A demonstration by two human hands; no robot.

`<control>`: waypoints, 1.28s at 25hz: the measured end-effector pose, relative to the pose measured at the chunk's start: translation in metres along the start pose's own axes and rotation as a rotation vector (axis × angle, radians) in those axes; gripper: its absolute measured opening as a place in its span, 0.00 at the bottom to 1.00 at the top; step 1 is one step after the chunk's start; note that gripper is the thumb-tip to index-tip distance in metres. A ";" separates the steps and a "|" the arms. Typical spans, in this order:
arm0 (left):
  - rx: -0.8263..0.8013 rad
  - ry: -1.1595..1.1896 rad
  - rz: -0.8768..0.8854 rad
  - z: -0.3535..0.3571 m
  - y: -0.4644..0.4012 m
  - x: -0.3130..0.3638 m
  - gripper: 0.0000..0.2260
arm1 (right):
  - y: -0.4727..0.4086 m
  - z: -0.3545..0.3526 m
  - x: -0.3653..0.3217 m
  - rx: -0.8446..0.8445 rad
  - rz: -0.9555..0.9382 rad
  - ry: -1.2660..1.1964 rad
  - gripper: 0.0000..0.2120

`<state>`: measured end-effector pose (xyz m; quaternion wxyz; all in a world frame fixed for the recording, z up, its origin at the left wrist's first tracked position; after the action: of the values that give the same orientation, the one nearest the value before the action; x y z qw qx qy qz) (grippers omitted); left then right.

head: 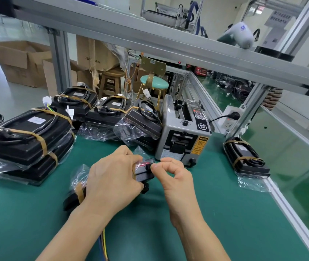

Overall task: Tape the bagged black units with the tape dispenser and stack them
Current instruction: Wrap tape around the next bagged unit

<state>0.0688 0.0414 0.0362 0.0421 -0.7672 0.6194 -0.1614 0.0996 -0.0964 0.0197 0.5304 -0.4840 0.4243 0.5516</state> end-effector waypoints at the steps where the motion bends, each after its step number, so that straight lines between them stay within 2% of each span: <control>1: -0.001 -0.006 -0.001 0.000 0.000 0.000 0.20 | -0.001 -0.001 0.001 0.001 -0.018 0.016 0.14; 8: 0.013 -0.010 0.009 0.001 0.000 0.000 0.15 | -0.001 -0.001 0.000 0.005 -0.056 0.063 0.14; 24: 0.027 0.002 0.028 0.000 0.001 0.001 0.15 | 0.001 0.003 -0.003 0.090 -0.110 0.212 0.09; 26: 0.026 0.002 0.028 0.000 0.001 0.001 0.15 | 0.002 0.003 0.003 0.136 -0.055 0.137 0.07; 29: 0.029 0.000 0.028 0.000 0.002 0.001 0.15 | 0.001 0.004 0.012 0.173 0.137 -0.242 0.10; 32: 0.043 -0.006 0.027 0.000 0.003 0.001 0.15 | 0.004 0.011 0.017 0.079 0.141 -0.250 0.12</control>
<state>0.0664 0.0396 0.0357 0.0626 -0.7581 0.6261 -0.1716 0.0956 -0.0826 0.0048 0.5576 -0.3593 0.4092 0.6265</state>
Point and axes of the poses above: each hand's wrist, its own y-axis away from the middle knuckle, its own z-axis out of the palm, x = y × z, the point moved 2 cm from there along -y, towards the middle knuckle, and after that the axes turned 15 degrees about -y, right-handed, at the moved point
